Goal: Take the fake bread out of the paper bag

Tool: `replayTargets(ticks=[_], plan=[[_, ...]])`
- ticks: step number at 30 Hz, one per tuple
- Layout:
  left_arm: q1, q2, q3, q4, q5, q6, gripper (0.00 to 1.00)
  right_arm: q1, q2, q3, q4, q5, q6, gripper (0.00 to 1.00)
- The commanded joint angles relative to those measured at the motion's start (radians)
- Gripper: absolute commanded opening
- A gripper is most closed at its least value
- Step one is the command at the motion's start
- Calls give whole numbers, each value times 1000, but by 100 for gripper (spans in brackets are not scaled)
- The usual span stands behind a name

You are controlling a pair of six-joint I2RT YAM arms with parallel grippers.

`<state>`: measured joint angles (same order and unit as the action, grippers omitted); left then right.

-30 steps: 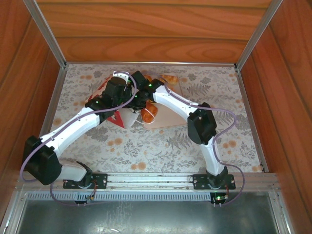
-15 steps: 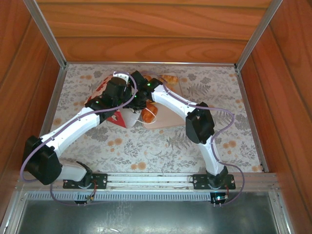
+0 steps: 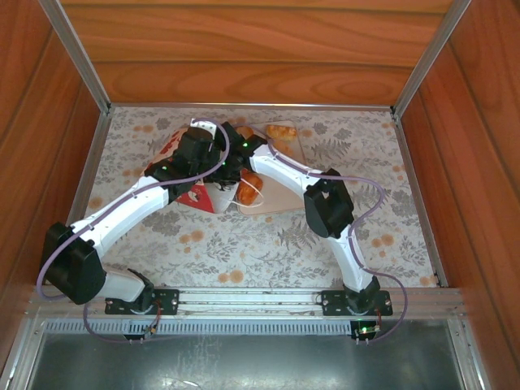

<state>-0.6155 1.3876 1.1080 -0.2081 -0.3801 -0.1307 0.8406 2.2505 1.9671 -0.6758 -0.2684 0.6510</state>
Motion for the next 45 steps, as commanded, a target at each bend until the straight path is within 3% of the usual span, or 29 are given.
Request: replayTargets(ticks=[1,15,20,30,31,45], plan=[[-11,2,35,15,49,9,0,17,-47,-47,44,-30,-22,50],[-11,-12,23,3,162,34,0,9,-13,19,34,63,-75,51],[-12,-18,24,-8,152,37,0,5,-7,27,13,95,-66,36],[-7,-49,-23,-12,26,27,0,5,-97,-27,-12,141,-87,10],[-7,-44,-23,-11,14,25,0,5,-107,-34,-11,135,-92,1],[-6,-12,-13,9,-83,11,0,9,-233,-129,-37,83,-91,0]])
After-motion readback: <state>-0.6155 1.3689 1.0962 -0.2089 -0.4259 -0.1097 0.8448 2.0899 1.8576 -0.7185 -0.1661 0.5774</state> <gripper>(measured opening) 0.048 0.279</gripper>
